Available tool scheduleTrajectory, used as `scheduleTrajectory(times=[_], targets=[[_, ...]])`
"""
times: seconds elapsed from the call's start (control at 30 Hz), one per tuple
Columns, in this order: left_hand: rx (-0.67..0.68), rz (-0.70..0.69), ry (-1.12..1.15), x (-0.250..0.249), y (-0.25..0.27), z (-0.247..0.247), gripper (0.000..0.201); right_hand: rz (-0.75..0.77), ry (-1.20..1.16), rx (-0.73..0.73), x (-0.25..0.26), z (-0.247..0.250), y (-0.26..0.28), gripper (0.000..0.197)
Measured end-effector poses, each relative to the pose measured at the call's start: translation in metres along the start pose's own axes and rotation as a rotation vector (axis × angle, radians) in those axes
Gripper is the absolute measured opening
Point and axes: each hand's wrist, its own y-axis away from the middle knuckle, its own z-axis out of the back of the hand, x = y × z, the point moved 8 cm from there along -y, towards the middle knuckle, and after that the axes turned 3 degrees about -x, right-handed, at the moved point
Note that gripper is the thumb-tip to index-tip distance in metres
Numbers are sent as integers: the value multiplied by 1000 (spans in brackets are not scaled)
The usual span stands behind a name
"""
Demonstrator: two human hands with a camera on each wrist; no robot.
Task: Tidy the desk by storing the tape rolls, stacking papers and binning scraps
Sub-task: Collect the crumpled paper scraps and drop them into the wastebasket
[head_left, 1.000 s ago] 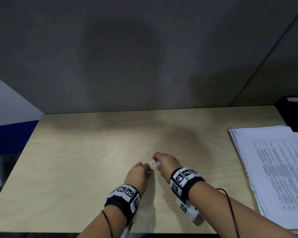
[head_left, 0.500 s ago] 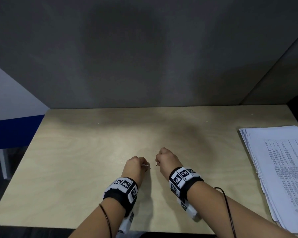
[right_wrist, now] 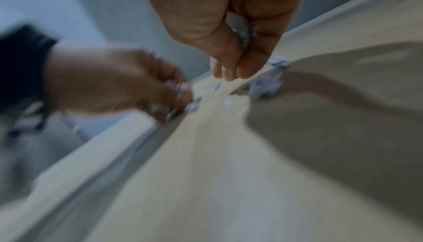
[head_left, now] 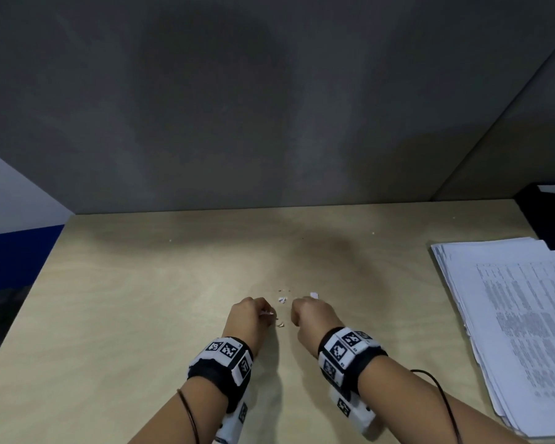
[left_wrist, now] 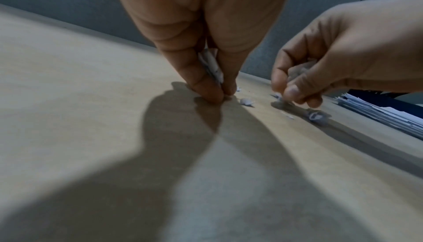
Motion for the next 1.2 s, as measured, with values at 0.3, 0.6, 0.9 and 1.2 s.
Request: scheduleTrajectory(times=[0.3, 0.6, 0.9, 1.2], targets=[[16, 10, 69, -11, -3, -4, 15, -33, 55, -174, -41, 41, -36, 39], [-22, -50, 31, -21, -3, 1, 12, -130, -89, -206, -59, 61, -33, 27], [2, -143, -36, -44, -5, -3, 17, -182, -28, -168, -72, 78, -43, 20], [145, -346, -62, -79, 12, -36, 12, -114, 224, -95, -64, 71, -37, 22]])
